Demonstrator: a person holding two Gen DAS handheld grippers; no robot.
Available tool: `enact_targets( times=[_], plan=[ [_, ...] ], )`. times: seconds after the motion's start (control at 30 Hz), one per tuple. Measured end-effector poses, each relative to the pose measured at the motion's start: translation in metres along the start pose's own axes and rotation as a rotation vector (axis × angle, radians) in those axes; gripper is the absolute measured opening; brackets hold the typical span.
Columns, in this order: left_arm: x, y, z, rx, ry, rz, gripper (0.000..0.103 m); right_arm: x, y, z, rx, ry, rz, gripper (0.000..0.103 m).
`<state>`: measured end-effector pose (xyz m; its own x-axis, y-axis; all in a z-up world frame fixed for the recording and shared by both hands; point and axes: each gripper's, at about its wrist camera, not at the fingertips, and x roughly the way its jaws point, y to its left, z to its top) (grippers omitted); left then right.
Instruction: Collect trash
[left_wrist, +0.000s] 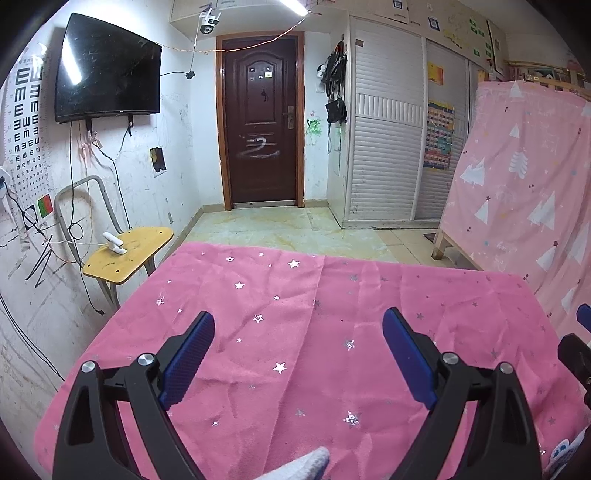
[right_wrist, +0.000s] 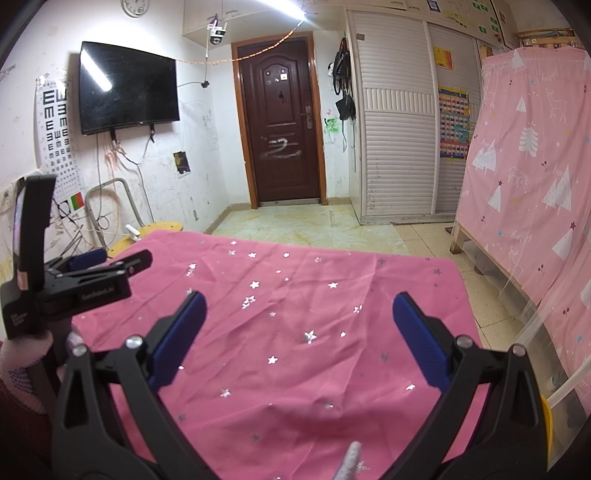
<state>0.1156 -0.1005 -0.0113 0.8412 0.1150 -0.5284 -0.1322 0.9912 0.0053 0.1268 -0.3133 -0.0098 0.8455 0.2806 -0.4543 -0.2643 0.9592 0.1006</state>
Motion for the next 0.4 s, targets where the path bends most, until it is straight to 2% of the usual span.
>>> enact_targets(
  times=[0.4],
  plan=[
    [0.0008, 0.0026, 0.0012, -0.015, 0.013, 0.003, 0.084, 0.0000, -0.0004, -0.0001, 0.000, 0.000, 0.000, 0.097]
  ],
)
